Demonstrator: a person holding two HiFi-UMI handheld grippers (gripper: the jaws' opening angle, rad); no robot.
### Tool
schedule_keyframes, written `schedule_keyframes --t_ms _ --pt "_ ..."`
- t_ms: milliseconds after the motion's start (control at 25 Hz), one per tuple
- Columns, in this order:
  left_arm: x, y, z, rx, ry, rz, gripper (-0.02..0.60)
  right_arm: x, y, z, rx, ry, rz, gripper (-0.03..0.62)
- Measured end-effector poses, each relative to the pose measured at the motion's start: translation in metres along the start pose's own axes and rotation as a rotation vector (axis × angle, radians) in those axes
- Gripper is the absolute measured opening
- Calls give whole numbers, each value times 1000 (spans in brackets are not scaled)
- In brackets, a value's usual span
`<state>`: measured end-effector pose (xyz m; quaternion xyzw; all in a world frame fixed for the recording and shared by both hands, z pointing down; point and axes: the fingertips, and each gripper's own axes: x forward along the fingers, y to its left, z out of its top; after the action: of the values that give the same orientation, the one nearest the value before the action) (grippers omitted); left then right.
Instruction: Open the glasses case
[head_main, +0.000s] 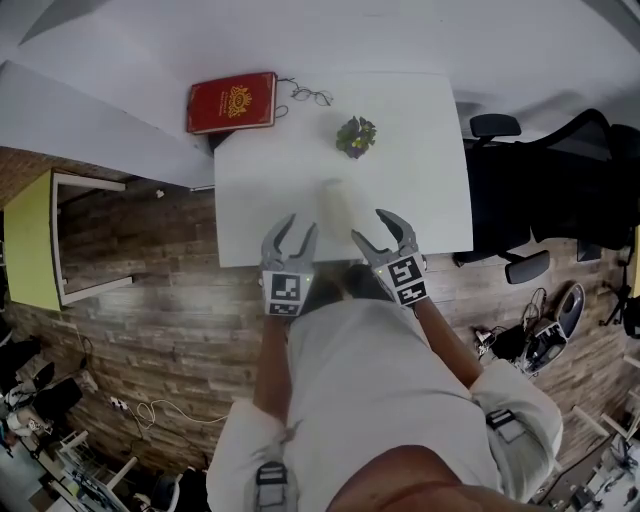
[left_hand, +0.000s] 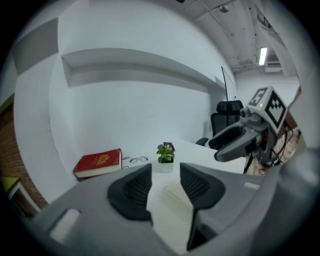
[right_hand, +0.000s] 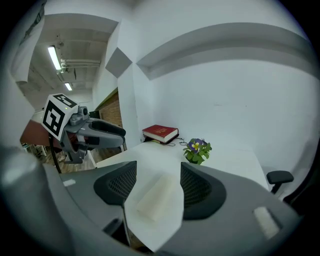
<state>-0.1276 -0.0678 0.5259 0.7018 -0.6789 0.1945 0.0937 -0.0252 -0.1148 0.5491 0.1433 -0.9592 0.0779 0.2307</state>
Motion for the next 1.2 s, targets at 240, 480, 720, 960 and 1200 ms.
schedule_keyframes --t_ms 240,480,720,960,1200 --pt "22 1 -19 1 50 -60 173 20 -1 -24 41 67 -2 277" --pt "47 7 -44 26 100 -144 174 43 0 -39 68 125 -52 278" --pt "67 15 -76 42 164 -214 175 65 -9 -60 109 182 -139 277" --pt "82 15 -88 84 182 -292 175 77 -11 -72 145 218 -199 278" --pt "94 13 -94 118 176 -347 175 87 -5 -83 167 266 -224 278"
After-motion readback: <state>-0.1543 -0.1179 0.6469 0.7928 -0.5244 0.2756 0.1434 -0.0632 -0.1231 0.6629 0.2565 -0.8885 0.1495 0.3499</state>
